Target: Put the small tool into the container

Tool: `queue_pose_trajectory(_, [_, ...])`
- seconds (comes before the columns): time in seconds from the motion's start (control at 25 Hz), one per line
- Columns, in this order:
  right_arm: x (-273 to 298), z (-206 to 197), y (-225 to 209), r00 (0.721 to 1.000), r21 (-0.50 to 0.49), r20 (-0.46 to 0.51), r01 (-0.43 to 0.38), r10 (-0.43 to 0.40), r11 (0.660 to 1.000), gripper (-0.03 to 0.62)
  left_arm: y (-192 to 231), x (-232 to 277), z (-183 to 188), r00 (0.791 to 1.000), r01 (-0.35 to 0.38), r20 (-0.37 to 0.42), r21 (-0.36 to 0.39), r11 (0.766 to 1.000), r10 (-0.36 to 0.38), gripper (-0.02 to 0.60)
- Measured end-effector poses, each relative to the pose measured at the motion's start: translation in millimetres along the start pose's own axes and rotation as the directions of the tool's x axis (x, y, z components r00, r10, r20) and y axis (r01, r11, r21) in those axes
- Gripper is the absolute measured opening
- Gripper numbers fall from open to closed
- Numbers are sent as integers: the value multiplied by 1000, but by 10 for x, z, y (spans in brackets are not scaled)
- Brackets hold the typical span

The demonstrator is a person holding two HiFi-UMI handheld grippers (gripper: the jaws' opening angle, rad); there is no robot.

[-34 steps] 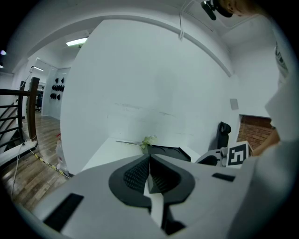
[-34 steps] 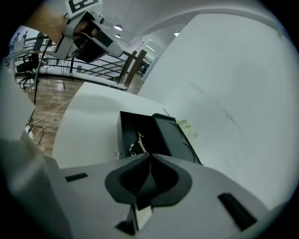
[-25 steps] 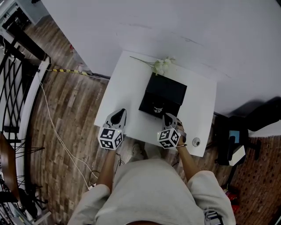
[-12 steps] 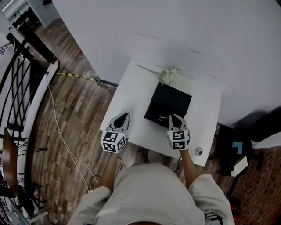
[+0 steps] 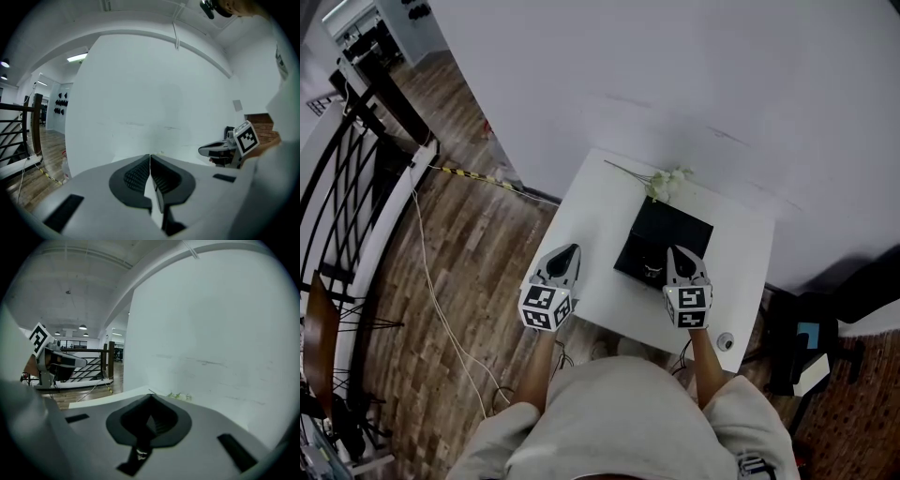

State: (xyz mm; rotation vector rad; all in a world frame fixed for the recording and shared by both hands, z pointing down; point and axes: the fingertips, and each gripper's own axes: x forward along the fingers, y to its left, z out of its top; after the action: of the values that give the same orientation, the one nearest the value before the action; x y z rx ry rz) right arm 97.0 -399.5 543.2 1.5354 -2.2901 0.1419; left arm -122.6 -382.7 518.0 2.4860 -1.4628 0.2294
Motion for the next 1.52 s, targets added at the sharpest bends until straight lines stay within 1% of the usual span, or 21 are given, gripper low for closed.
queue_pose_trajectory(0.32, [-34,379,-125,997,-5,79,20,-20,1000,-2,45,34,283,999,-4,48,37,999,3,11])
queue_pose_trajectory(0.72, [-126,581,-281,991,-9,127,42,-41,999,-2,-4,122,509,996,-1,84,64,998,-4,11])
queue_pose_trajectory(0.88, [-171,574,-322,991,-4,129,44,-43,999,-2,-45,133,543,996,1,87,69,998,-7,11])
queue_pose_trajectory(1.16, [-219,484,-399,991,4,122,45,-45,999,-2,-126,180,496,997,3,77,70,998,-8,11])
queue_pose_trajectory(1.52, [-221,451,-400,992,3,120,36,-36,999,-2,-166,200,461,997,0,71,65,998,-5,11])
